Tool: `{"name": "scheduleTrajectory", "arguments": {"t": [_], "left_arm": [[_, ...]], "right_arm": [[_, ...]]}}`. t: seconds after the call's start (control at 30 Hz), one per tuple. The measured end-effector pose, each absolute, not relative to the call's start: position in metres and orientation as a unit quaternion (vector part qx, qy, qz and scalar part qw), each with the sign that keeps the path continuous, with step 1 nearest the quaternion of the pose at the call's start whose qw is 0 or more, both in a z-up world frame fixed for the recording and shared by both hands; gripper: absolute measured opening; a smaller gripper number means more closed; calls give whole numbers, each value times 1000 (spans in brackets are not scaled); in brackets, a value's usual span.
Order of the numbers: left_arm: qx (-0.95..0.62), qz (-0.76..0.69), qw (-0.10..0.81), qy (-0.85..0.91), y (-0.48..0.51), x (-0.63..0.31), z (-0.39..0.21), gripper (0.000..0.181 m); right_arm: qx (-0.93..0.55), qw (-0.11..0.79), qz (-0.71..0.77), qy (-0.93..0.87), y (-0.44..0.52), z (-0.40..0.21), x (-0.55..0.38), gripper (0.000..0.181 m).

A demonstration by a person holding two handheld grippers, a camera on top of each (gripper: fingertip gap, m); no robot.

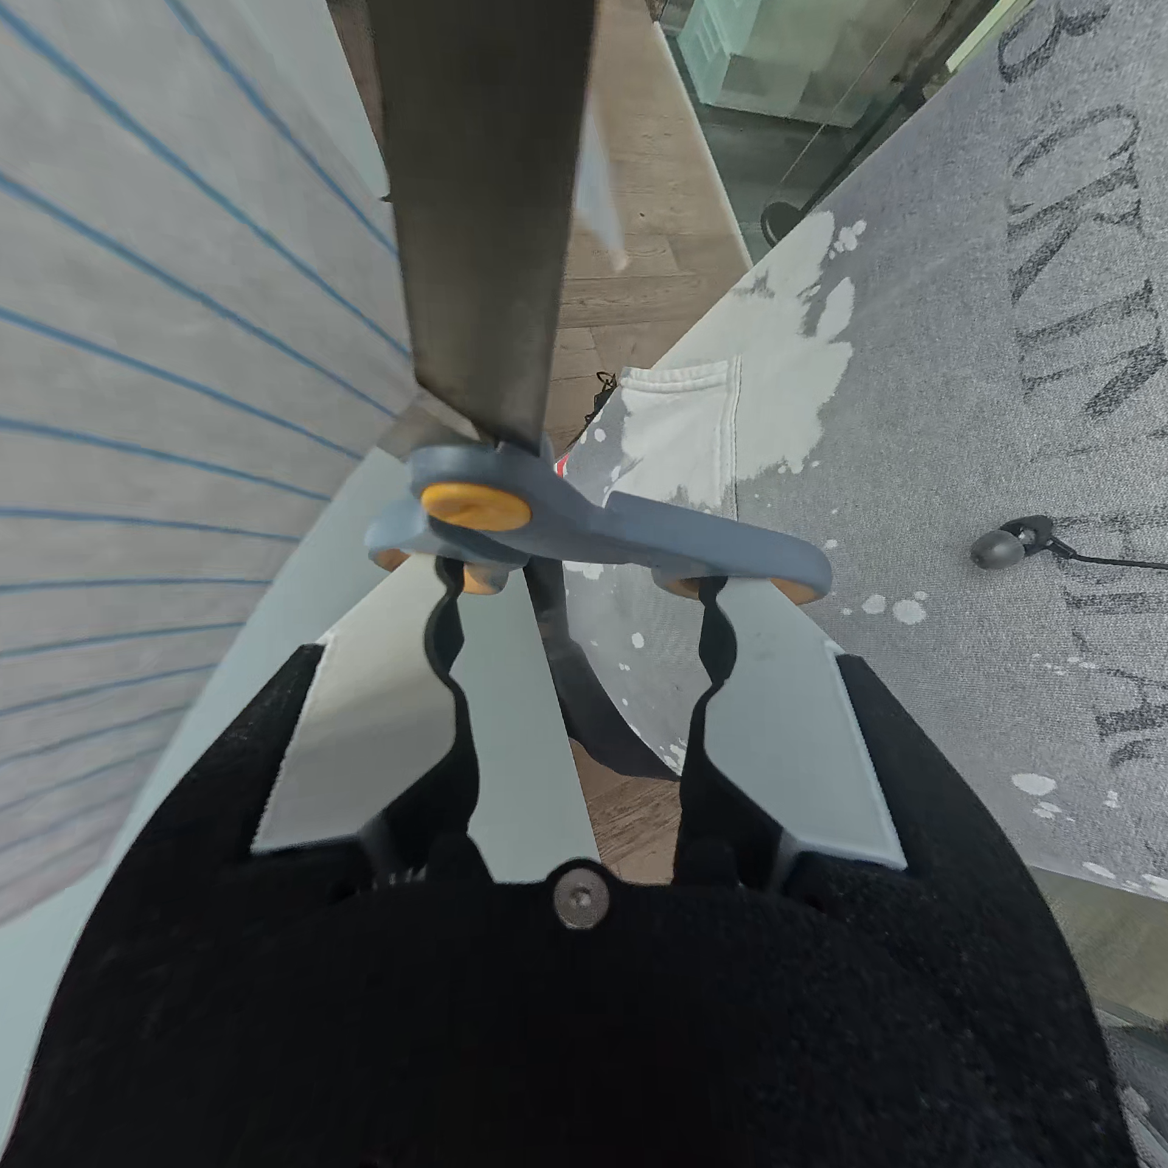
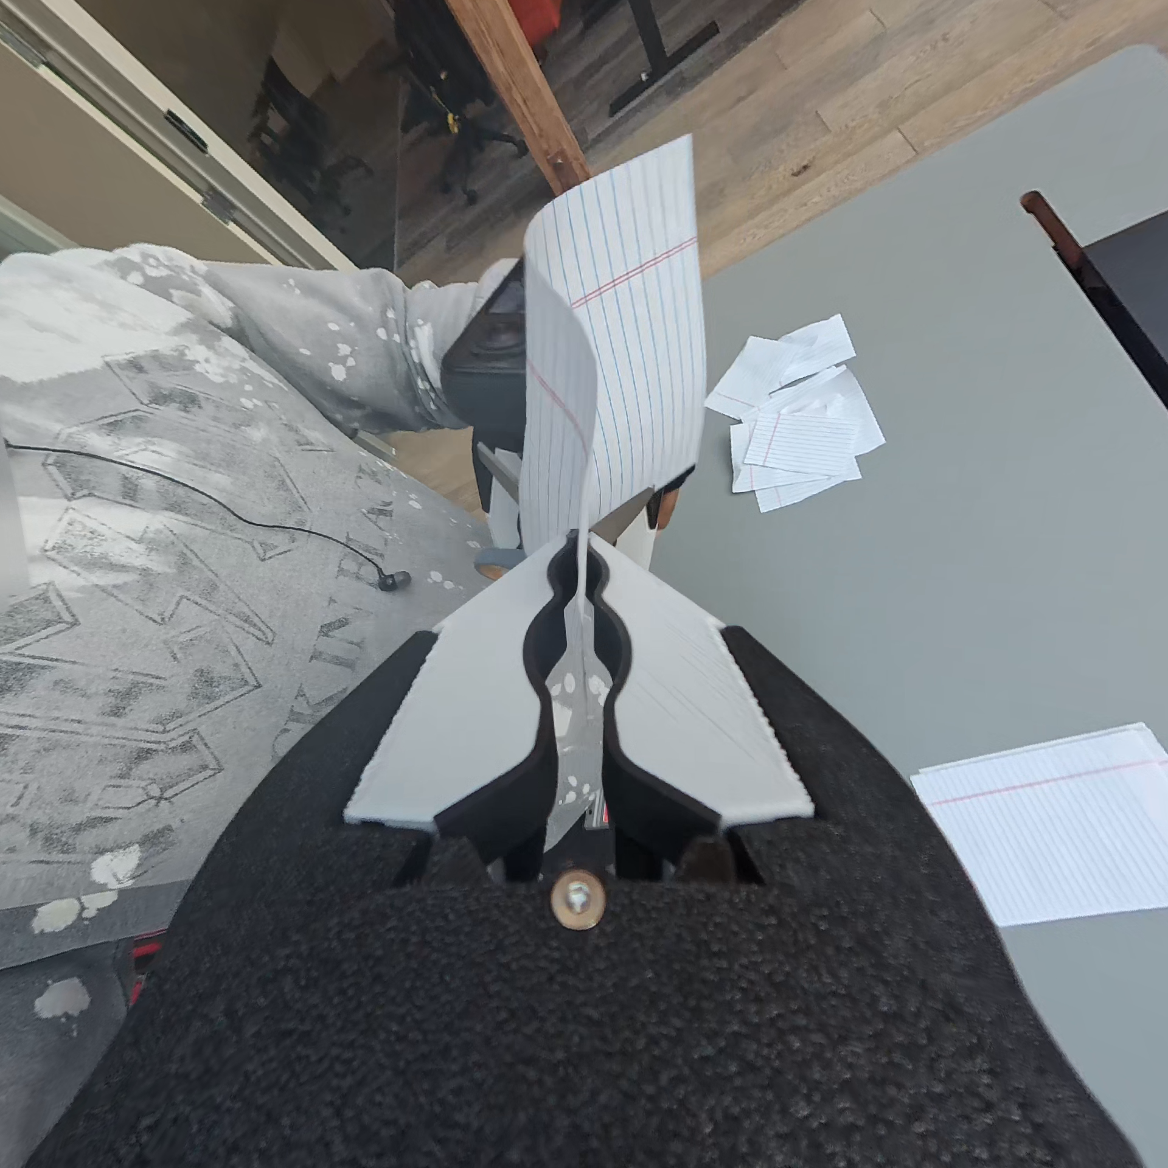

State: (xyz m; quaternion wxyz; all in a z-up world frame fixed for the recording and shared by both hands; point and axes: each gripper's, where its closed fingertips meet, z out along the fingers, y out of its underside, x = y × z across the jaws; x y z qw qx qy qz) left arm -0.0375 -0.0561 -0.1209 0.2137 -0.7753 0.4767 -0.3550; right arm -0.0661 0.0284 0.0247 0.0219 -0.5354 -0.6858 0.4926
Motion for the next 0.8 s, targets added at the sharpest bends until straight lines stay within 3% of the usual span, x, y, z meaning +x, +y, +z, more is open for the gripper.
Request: {"name": "scheduleTrajectory", "arguments": {"t": [0.2, 0.57, 0.8], "left_arm": [[-767, -391, 224, 456, -51, -42, -112, 73], [-767, -384, 212, 468, -52, -31, -116, 73], [-768, -383, 214, 466, -51, -28, -120, 73]], "right_arm": [[-531, -18, 486, -694, 18, 12, -48, 0], [-553, 11, 507, -661, 28, 17, -60, 0], [-540, -18, 507, -672, 17, 15, -50, 0]]}}
